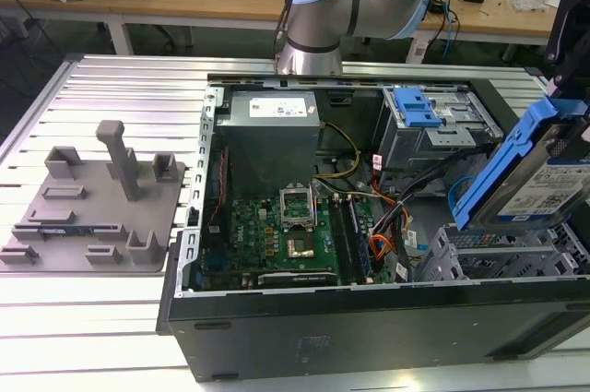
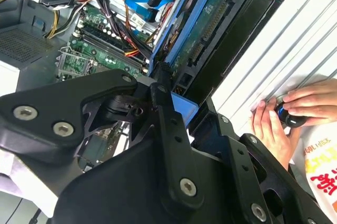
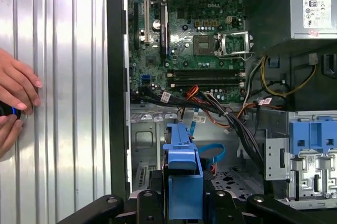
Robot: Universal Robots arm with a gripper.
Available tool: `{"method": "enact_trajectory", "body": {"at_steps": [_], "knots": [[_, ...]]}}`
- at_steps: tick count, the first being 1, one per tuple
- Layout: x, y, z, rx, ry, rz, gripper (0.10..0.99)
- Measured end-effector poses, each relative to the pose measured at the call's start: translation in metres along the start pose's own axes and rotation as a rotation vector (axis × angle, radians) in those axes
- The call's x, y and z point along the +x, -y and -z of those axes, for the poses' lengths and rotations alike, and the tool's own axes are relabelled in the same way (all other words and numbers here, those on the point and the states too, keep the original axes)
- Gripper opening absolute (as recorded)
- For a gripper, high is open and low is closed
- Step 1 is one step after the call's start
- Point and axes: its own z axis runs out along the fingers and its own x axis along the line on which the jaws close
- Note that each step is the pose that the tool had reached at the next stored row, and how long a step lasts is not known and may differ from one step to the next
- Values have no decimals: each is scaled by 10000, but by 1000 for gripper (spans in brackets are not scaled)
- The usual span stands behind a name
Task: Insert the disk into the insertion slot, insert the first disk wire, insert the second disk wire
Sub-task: 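Insert the disk into the insertion slot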
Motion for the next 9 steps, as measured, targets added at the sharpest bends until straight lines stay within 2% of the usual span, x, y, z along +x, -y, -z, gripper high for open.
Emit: {"method": "enact_trajectory", "body": {"at_steps": [9], "knots": [[25, 1, -71, 0, -1, 1, 365]]}}
